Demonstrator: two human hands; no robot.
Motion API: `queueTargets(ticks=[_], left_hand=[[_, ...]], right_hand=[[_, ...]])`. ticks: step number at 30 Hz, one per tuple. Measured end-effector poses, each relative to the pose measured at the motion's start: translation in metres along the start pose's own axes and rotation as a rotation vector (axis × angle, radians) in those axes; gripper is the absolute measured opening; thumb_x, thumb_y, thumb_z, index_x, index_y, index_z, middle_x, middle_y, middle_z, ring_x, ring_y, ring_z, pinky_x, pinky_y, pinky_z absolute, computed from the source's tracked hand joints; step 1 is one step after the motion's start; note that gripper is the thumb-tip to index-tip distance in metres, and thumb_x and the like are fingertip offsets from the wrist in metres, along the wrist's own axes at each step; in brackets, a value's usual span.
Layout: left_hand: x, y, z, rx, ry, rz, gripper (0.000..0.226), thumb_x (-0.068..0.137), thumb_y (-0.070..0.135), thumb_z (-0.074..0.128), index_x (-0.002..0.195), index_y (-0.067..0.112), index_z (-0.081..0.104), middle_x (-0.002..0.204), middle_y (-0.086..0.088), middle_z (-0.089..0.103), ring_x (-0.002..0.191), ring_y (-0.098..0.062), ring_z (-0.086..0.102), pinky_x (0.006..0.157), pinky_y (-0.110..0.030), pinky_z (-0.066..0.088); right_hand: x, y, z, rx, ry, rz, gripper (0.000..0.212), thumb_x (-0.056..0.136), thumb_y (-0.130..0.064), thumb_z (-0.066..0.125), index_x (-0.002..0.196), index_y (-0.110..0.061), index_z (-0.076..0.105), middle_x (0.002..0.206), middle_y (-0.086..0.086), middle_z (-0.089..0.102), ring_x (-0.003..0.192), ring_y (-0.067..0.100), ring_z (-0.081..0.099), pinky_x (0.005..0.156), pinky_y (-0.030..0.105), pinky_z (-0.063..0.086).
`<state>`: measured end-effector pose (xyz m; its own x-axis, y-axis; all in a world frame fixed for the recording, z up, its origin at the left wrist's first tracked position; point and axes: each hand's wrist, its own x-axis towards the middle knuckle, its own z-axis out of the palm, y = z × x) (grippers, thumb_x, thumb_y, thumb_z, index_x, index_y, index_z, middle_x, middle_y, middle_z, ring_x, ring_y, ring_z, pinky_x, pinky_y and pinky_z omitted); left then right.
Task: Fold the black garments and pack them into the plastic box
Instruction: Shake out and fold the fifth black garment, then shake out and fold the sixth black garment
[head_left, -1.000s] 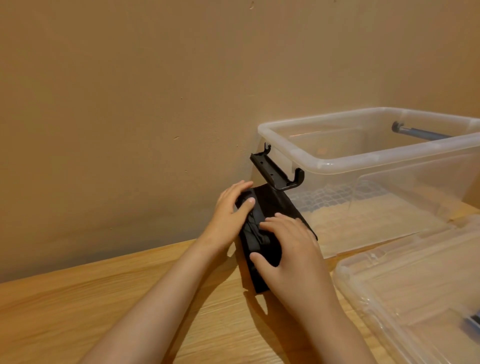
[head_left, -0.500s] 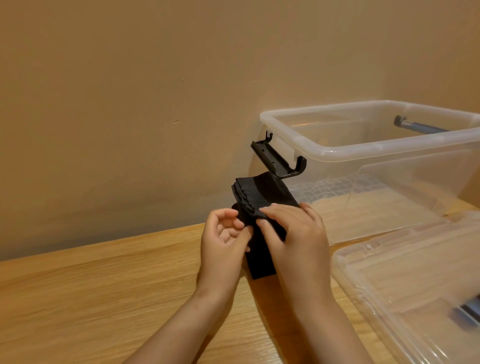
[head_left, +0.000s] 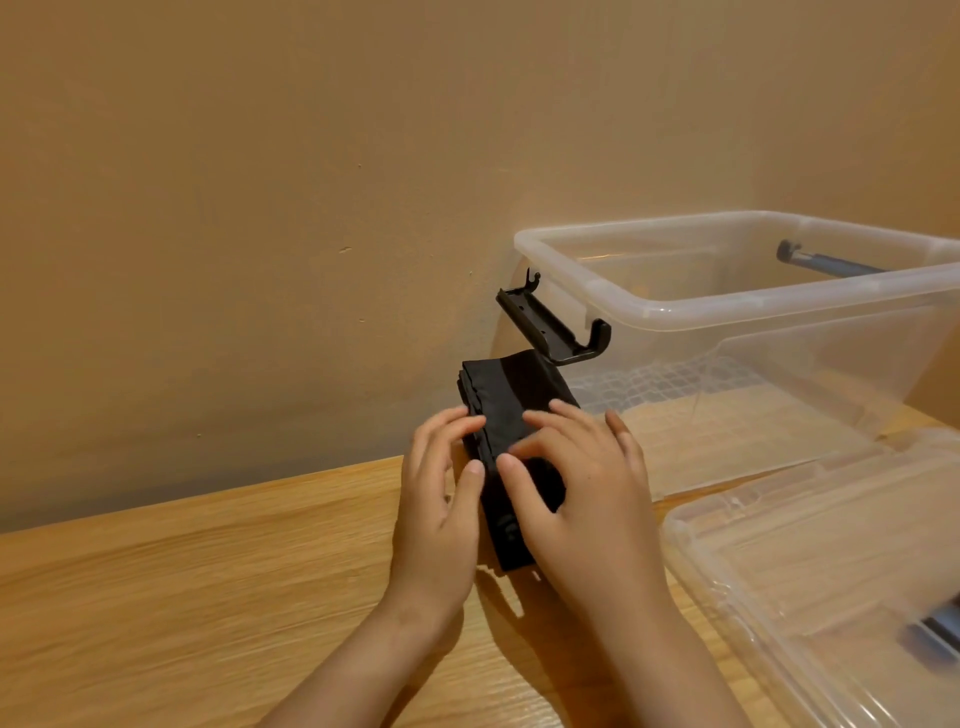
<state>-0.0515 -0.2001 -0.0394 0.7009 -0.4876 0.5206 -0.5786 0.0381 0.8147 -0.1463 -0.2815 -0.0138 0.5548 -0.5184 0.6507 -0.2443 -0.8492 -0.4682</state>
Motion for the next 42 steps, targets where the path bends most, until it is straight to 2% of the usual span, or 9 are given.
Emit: queueTargets(ticks=[4,9,13,18,26,30,33,36,42], left_hand=[[-0.001,-0.009,0.003,0.236,-0.190,0.164,0.048,0.099,0.046,0.021,0.142,0.035,0.040,0.153,0.019,0.034,0.144,0.004,0.017,0.118,-0.032,0.019],[-0.002,-0.009,0.002,0.329,-0.162,0.147,0.053,0.099,0.050,0.018,0.132,0.031,0.055,0.140,0.019,0.048,0.135,0.002,0.034,0.113,-0.034,0.031],[-0.006,-0.007,0.003,0.353,-0.125,0.151,0.052,0.099,0.049,0.021,0.129,0.027,0.057,0.134,0.018,0.048,0.128,0.001,0.040,0.108,-0.032,0.037],[-0.010,0.001,-0.015,0.471,-0.137,0.189,0.051,0.099,0.048,0.024,0.140,0.026,0.044,0.145,0.015,0.037,0.136,0.000,0.031,0.112,-0.032,0.032],[-0.055,-0.009,-0.131,0.753,-0.191,0.232,0.052,0.100,0.045,0.032,0.147,0.025,0.035,0.155,0.014,0.029,0.145,-0.002,0.021,0.114,-0.027,0.021],[-0.094,-0.017,-0.208,0.962,-0.106,0.062,0.059,0.097,0.048,0.031,0.151,0.025,0.027,0.158,0.014,0.019,0.147,-0.002,0.013,0.117,-0.027,0.018],[-0.124,-0.016,-0.247,1.054,-0.110,-0.067,0.062,0.099,0.043,0.037,0.155,0.025,0.016,0.160,0.016,0.003,0.146,0.000,0.002,0.120,-0.032,0.015],[-0.146,-0.005,-0.274,1.086,-0.140,-0.097,0.066,0.100,0.033,0.045,0.155,0.027,0.009,0.160,0.017,-0.005,0.145,0.004,-0.007,0.118,-0.020,-0.001],[-0.181,0.001,-0.333,1.259,-0.007,-0.110,0.062,0.094,0.031,0.056,0.149,0.016,0.034,0.160,0.001,0.022,0.148,-0.011,0.010,0.120,-0.032,0.003]], right_hand=[[-0.001,0.003,0.002,-0.144,-0.150,0.136,0.068,0.085,-0.060,0.011,0.133,-0.037,0.053,0.149,-0.010,0.042,0.144,0.004,0.017,0.118,0.031,-0.002],[-0.003,0.002,0.002,-0.209,-0.174,0.211,0.073,0.084,-0.060,-0.002,0.130,-0.044,0.053,0.149,-0.013,0.041,0.145,0.003,0.015,0.118,0.037,0.001],[-0.002,-0.002,0.001,-0.143,-0.095,0.203,0.055,0.096,-0.053,0.016,0.117,-0.036,0.064,0.140,-0.010,0.052,0.141,0.004,0.026,0.119,0.036,0.002],[-0.001,-0.004,-0.007,0.058,0.256,0.076,0.036,0.098,-0.032,0.036,0.107,-0.020,0.068,0.123,-0.002,0.062,0.130,0.013,0.043,0.114,0.043,0.026],[-0.017,-0.039,0.015,0.128,0.189,-0.228,0.029,0.094,-0.024,0.047,0.108,-0.013,0.070,0.123,0.003,0.063,0.130,0.017,0.043,0.110,0.042,0.031],[-0.029,-0.056,0.029,0.085,0.014,-0.287,0.040,0.095,-0.035,0.042,0.126,-0.016,0.061,0.135,0.002,0.056,0.136,0.017,0.037,0.114,0.037,0.027],[-0.039,-0.065,0.039,0.018,-0.369,-0.258,0.057,0.098,-0.050,0.037,0.149,-0.027,0.029,0.156,-0.007,0.027,0.147,0.011,0.014,0.117,0.030,0.007],[-0.053,-0.065,0.052,-0.090,-0.719,-0.282,0.070,0.093,-0.060,0.029,0.153,-0.034,0.007,0.161,-0.010,0.005,0.148,0.008,-0.002,0.119,0.029,0.002],[-0.072,-0.098,0.065,-0.288,-0.846,-0.261,0.074,0.091,-0.066,0.015,0.154,-0.028,0.010,0.163,-0.003,0.003,0.149,0.014,-0.005,0.120,0.034,0.000]])
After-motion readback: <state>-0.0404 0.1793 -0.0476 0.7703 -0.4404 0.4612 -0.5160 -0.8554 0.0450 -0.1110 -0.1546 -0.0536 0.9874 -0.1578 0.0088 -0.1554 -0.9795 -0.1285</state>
